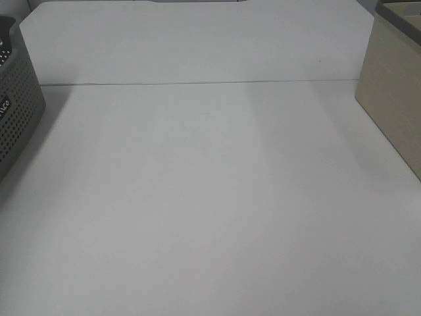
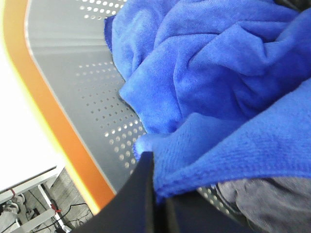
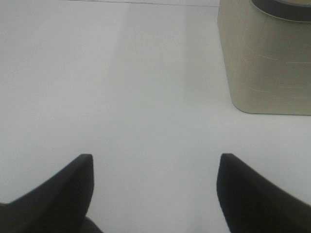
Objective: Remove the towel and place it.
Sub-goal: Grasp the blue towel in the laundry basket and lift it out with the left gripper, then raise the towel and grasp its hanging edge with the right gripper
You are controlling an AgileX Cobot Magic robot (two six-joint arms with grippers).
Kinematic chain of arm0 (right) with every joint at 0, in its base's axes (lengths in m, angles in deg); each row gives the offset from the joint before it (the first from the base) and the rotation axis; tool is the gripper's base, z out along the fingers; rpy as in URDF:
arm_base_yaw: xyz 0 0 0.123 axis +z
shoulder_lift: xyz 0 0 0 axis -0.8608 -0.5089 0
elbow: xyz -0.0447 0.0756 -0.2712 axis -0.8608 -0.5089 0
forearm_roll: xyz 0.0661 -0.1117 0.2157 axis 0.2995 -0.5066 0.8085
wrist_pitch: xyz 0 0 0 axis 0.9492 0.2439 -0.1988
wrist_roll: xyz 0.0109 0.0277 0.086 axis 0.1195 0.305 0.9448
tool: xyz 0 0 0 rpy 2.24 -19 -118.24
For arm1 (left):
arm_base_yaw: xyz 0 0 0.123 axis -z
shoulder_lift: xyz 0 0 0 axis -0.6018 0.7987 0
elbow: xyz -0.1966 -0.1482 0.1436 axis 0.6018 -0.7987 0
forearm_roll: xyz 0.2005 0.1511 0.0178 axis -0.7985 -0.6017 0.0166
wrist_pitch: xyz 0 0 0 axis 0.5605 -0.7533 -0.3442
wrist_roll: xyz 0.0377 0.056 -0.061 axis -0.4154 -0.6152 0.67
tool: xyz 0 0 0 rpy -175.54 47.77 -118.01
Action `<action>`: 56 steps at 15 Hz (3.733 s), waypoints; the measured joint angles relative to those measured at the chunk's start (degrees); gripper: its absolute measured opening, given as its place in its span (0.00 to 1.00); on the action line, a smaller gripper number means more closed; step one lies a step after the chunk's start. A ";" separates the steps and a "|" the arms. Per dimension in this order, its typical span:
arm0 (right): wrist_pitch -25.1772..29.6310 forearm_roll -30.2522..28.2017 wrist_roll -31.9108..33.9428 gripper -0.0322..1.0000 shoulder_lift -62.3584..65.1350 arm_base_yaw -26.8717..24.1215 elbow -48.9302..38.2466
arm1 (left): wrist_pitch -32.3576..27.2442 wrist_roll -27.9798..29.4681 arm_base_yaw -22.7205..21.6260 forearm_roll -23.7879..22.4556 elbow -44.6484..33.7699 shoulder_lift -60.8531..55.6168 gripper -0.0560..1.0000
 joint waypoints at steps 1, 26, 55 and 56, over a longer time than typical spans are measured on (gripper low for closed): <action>0.00 0.00 0.00 0.71 0.00 0.00 0.00 | -2.35 0.00 0.11 1.43 0.00 -2.92 0.05; -8.94 14.95 -10.77 0.71 -14.73 0.00 0.97 | -24.81 28.65 42.51 -10.31 23.43 -16.27 0.05; -27.04 71.62 -70.87 0.69 -48.70 0.00 1.03 | -27.62 50.19 62.80 -15.01 43.43 16.79 0.05; -27.04 75.57 -72.77 0.68 -50.19 0.00 1.03 | -27.62 50.19 62.80 -15.13 43.43 16.84 0.05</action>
